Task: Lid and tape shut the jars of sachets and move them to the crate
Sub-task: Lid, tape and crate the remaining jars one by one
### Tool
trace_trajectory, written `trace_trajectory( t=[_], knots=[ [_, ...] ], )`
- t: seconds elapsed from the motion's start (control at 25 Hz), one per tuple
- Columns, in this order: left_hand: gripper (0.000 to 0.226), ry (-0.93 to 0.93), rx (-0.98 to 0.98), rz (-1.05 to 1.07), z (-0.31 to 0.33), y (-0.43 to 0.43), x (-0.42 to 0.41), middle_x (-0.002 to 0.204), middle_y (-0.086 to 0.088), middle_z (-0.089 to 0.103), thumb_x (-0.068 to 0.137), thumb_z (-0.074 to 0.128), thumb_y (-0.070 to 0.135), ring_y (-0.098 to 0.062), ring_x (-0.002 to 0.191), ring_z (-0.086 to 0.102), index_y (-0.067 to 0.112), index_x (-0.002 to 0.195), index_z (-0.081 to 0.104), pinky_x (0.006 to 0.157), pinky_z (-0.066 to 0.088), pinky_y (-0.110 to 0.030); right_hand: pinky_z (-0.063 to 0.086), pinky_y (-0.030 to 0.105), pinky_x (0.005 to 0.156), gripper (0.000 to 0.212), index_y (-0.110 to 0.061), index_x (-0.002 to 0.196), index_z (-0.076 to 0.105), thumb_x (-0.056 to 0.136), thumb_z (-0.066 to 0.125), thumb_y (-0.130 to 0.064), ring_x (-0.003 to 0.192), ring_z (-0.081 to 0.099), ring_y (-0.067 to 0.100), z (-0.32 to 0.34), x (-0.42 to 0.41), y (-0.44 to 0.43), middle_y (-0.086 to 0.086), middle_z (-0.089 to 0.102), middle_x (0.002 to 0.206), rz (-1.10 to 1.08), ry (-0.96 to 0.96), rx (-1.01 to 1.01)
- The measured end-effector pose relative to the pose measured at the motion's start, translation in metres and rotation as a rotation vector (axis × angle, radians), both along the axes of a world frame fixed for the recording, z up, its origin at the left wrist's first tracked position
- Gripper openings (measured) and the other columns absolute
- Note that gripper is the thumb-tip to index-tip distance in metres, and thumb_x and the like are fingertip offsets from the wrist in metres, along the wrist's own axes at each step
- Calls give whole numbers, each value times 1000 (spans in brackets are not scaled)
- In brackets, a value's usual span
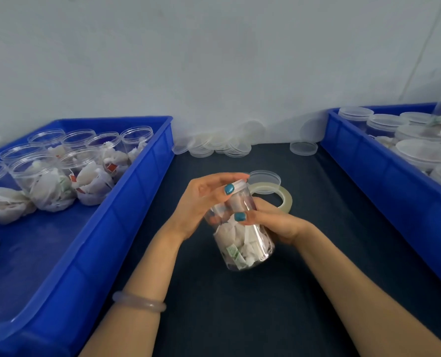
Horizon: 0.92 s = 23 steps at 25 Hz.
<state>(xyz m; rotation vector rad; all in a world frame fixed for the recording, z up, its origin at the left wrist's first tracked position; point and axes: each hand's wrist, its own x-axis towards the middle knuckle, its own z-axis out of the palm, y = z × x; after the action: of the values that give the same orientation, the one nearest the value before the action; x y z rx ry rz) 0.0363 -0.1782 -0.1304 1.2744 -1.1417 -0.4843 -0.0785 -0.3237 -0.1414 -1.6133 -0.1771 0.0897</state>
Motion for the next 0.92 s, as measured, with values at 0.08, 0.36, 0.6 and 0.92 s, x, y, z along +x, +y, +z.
trace_trajectory(
  t=[0.08,0.36,0.6,0.92],
  knots=[
    [35,-5,-55,60,3,1,0,122,0,71,85,65,34,-20,115,66,22,117,73,94,54,-32,53,22,85,43,-25,113,62,76,69,-45,103,69,11,8,1,-6,-9,73,106,-93,-34,-157],
    [37,-493,-40,530,0,-8,-9,121,5,67,75,82,34,-10,118,58,18,109,75,101,44,-19,46,32,92,40,-37,109,64,75,82,-44,110,49,9,-1,-21,-88,-14,60,114,-499,225,-978],
    [47,-884,-14,730,-8,-14,-9,127,-3,59,88,60,55,-11,118,45,19,115,72,102,36,-17,29,27,92,18,-39,100,63,86,73,-35,108,34,11,-13,-15,-83,-12,51,115,-507,40,-1240],
    [31,-898,-108,804,-9,-16,-15,117,4,67,94,57,34,-15,113,58,17,117,70,97,47,-41,35,21,54,36,-10,73,57,94,52,-39,53,35,11,17,-24,-59,1,39,58,-608,-161,-169]
  ],
)
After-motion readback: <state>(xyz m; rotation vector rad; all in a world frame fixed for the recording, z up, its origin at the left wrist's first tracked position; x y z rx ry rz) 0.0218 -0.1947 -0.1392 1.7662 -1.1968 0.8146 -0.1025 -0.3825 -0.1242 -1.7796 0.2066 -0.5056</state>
